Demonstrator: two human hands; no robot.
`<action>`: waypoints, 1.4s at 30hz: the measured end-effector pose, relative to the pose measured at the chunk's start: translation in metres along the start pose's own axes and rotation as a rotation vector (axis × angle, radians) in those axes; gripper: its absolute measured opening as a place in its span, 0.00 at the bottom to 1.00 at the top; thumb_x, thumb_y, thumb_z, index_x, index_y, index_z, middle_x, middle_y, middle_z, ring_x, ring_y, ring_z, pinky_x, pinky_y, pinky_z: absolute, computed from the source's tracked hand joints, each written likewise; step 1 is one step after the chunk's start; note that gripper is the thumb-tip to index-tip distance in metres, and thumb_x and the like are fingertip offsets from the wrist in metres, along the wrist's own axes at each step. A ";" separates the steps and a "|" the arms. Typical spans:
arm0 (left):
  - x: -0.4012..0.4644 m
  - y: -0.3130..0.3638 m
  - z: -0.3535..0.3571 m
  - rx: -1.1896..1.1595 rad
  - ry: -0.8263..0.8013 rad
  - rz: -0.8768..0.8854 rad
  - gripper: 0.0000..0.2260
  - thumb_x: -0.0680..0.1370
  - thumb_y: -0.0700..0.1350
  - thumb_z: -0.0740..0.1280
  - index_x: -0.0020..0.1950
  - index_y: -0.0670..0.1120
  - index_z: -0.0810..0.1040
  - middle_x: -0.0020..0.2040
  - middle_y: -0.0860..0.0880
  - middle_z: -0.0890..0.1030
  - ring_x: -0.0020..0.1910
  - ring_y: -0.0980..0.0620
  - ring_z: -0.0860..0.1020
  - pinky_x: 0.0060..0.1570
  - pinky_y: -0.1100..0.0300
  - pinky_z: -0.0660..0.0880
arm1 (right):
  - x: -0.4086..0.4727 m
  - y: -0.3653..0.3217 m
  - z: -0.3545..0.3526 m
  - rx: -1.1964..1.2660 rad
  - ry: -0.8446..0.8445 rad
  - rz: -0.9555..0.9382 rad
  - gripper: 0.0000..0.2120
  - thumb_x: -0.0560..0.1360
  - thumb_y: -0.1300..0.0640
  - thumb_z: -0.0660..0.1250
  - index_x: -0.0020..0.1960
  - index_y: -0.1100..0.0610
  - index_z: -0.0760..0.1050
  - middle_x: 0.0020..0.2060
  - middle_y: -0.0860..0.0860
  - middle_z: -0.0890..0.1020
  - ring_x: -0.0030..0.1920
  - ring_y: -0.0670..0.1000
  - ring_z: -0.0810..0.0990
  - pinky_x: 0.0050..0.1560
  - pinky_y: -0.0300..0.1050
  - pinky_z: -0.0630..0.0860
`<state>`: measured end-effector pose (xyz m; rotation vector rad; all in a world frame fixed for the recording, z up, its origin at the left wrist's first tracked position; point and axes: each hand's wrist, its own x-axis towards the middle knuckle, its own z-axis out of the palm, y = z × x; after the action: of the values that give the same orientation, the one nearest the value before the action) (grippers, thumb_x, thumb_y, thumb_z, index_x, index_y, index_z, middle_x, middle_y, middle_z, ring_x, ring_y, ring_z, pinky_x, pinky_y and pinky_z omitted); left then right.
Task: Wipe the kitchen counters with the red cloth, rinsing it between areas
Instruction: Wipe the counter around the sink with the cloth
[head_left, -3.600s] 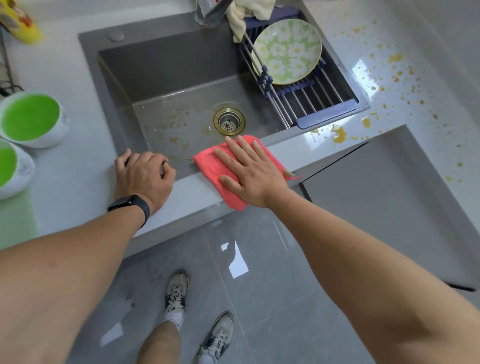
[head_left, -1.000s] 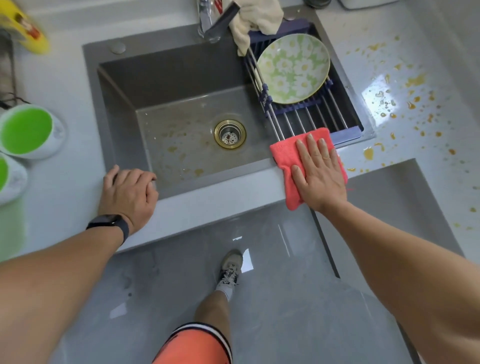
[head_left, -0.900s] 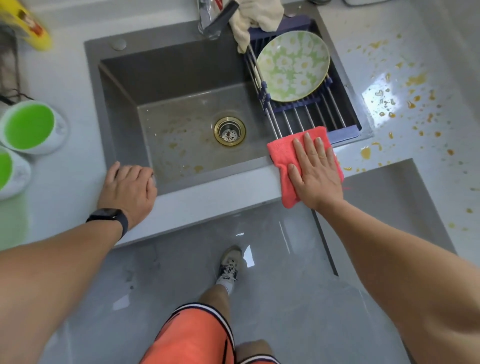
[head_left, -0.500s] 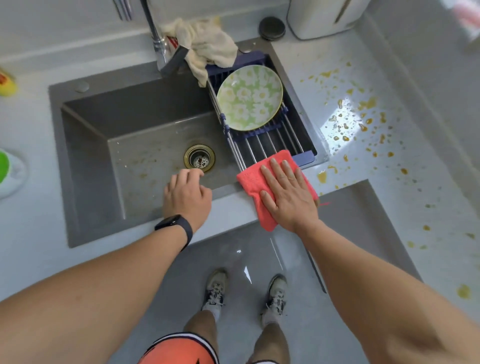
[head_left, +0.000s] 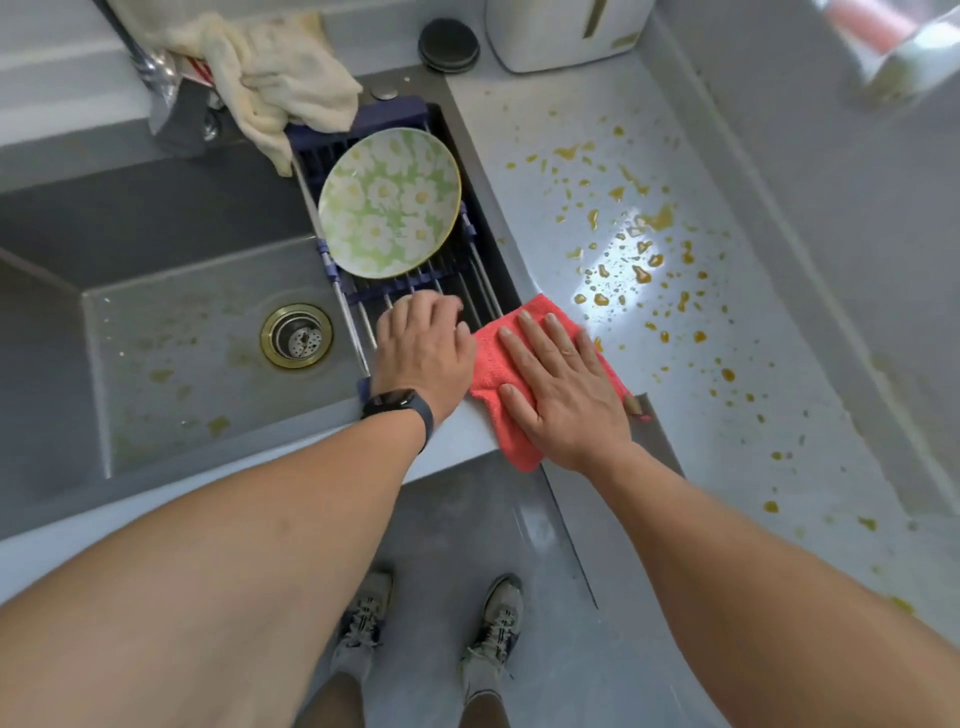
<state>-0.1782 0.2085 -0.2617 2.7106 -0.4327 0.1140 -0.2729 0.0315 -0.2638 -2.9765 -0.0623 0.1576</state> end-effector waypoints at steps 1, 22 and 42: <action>0.001 0.001 0.002 -0.010 0.004 -0.025 0.11 0.81 0.51 0.58 0.57 0.48 0.77 0.56 0.47 0.78 0.57 0.44 0.74 0.60 0.48 0.68 | 0.001 0.008 -0.002 -0.002 0.000 -0.011 0.31 0.84 0.37 0.47 0.84 0.45 0.49 0.84 0.47 0.50 0.84 0.52 0.45 0.82 0.59 0.43; 0.001 0.010 0.010 0.230 0.020 -0.041 0.11 0.78 0.47 0.57 0.48 0.47 0.78 0.41 0.48 0.76 0.44 0.42 0.73 0.46 0.46 0.69 | 0.038 0.029 -0.015 0.100 -0.053 0.078 0.31 0.85 0.42 0.44 0.85 0.47 0.41 0.84 0.47 0.41 0.82 0.49 0.35 0.82 0.56 0.38; 0.003 0.010 0.009 0.213 0.035 -0.020 0.06 0.76 0.45 0.59 0.42 0.47 0.74 0.38 0.48 0.72 0.40 0.43 0.70 0.41 0.47 0.68 | 0.168 0.041 -0.029 0.070 -0.015 -0.078 0.29 0.86 0.45 0.46 0.85 0.50 0.45 0.84 0.51 0.46 0.84 0.53 0.43 0.82 0.55 0.42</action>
<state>-0.1785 0.1958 -0.2657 2.9157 -0.4038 0.2136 -0.1012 -0.0051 -0.2588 -2.8976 -0.1707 0.1686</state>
